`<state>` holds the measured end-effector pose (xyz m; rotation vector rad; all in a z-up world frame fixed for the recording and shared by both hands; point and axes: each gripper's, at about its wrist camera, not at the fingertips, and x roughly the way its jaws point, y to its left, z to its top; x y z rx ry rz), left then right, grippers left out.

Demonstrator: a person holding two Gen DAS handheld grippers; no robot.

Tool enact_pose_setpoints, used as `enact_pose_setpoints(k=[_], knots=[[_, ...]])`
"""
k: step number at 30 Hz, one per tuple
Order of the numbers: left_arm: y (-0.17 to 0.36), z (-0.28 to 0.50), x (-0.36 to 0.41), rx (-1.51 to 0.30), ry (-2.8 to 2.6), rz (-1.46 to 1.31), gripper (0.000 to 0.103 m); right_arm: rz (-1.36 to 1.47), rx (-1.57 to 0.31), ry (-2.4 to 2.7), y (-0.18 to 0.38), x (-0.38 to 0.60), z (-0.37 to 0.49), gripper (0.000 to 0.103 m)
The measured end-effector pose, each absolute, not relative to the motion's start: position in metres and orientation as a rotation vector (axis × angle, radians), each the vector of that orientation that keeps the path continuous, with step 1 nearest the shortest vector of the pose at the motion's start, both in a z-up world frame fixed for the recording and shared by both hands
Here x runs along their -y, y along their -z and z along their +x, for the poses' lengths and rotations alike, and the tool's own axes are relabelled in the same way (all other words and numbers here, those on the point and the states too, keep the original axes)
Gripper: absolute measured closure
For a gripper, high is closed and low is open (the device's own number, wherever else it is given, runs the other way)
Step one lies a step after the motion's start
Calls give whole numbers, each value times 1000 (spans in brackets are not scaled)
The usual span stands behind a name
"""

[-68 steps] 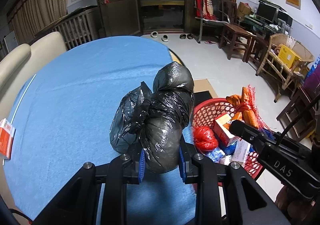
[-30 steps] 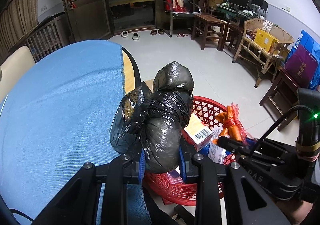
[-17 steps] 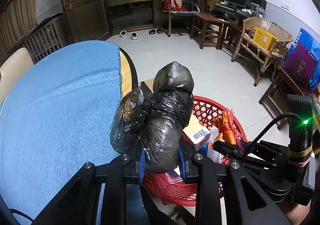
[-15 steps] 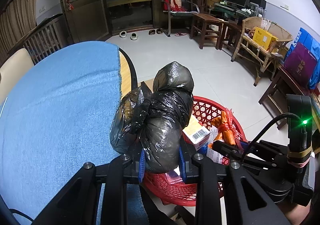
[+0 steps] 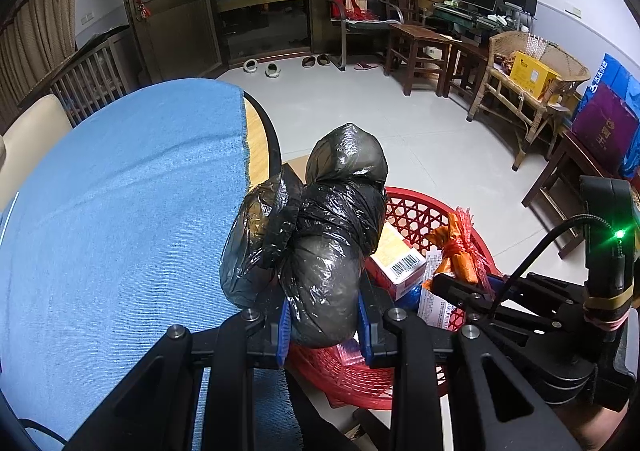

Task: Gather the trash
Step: 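Open the right tool to drop the orange snack into the red basket, then lower the black bag into the red basket and open the left tool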

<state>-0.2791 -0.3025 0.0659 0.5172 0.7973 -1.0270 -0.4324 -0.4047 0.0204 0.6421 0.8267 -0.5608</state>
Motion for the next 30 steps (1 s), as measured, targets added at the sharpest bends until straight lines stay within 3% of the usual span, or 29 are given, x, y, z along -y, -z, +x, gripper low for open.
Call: enact_pose_setpoints(k=[13, 16, 30], knots=[[-60, -281, 306, -806, 1022, 517, 75, 688, -853, 582, -11, 415, -430, 70], [-59, -282, 307, -806, 1022, 519, 75, 708, -836, 593, -12, 420, -435, 29], [-56, -286, 316, -810, 1016, 546, 75, 723, -652, 649, -58, 435, -473, 29]])
